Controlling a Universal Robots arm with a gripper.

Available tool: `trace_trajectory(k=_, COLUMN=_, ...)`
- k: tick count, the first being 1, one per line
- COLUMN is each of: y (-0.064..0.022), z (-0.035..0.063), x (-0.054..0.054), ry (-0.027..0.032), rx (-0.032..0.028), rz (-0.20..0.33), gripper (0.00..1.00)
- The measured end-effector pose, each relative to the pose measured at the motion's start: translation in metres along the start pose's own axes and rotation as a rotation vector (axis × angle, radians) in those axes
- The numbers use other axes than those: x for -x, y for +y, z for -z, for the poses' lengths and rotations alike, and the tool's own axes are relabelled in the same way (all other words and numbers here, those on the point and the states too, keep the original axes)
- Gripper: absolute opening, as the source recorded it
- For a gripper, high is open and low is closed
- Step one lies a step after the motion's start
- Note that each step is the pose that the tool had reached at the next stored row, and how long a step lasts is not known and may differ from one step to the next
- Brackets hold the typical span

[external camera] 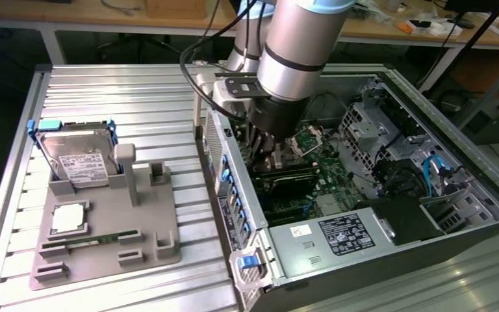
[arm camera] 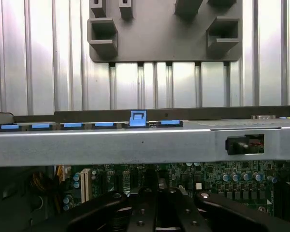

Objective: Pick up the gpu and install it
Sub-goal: 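Press down on the gpu until it lock into place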

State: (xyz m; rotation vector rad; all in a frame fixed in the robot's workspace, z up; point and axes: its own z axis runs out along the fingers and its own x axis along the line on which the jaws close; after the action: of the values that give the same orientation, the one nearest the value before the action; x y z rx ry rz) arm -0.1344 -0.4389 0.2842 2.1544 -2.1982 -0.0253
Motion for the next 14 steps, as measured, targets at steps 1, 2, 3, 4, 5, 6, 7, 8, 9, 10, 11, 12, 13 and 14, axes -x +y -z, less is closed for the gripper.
trace_trajectory(k=1, y=0.0005, z=-0.0018, x=0.000, ry=0.0001, rx=0.0000, rz=0.000, gripper=0.11)
trace_trajectory(k=2, y=0.0012, z=-0.0037, x=0.000, ry=0.0000, rx=0.0000, rz=0.000, gripper=0.11)
trace_trajectory(k=3, y=0.0020, z=-0.0056, x=0.000, ry=0.0001, rx=0.0000, rz=0.000, gripper=0.11)
trace_trajectory(k=4, y=0.0026, z=-0.0075, x=0.000, ry=0.0000, rx=0.0000, rz=0.000, gripper=0.11)
trace_trajectory(k=5, y=0.0031, z=-0.0095, x=0.000, ry=0.0001, rx=0.0000, rz=0.000, gripper=0.11)
trace_trajectory(k=6, y=0.0033, z=-0.0111, x=0.000, ry=0.0009, rx=0.0005, rz=0.000, gripper=0.11)
trace_trajectory(k=7, y=0.0032, z=-0.0131, x=0.000, ry=0.0020, rx=0.0010, rz=0.000, gripper=0.11)
trace_trajectory(k=8, y=0.0034, z=-0.0140, x=0.000, ry=0.0018, rx=0.0009, rz=0.000, gripper=0.11)
trace_trajectory(k=9, y=0.0034, z=-0.0137, x=0.000, ry=0.0010, rx=0.0006, rz=0.000, gripper=0.11)
trace_trajectory(k=10, y=0.0035, z=-0.0113, x=0.001, ry=-0.0015, rx=-0.0007, rz=0.000, gripper=0.11)
trace_trajectory(k=11, y=0.0038, z=-0.0055, x=0.000, ry=-0.0013, rx=-0.0009, rz=0.000, gripper=0.11)
trace_trajectory(k=12, y=0.0043, z=0.0012, x=0.000, ry=0.0001, rx=0.0000, rz=0.000, gripper=0.11)
trace_trajectory(k=13, y=0.0050, z=0.0080, x=0.000, ry=-0.0003, rx=-0.0001, rz=0.000, gripper=0.11)
trace_trajectory(k=14, y=0.0060, z=0.0143, x=-0.001, ry=-0.0002, rx=0.0000, rz=0.000, gripper=0.11)
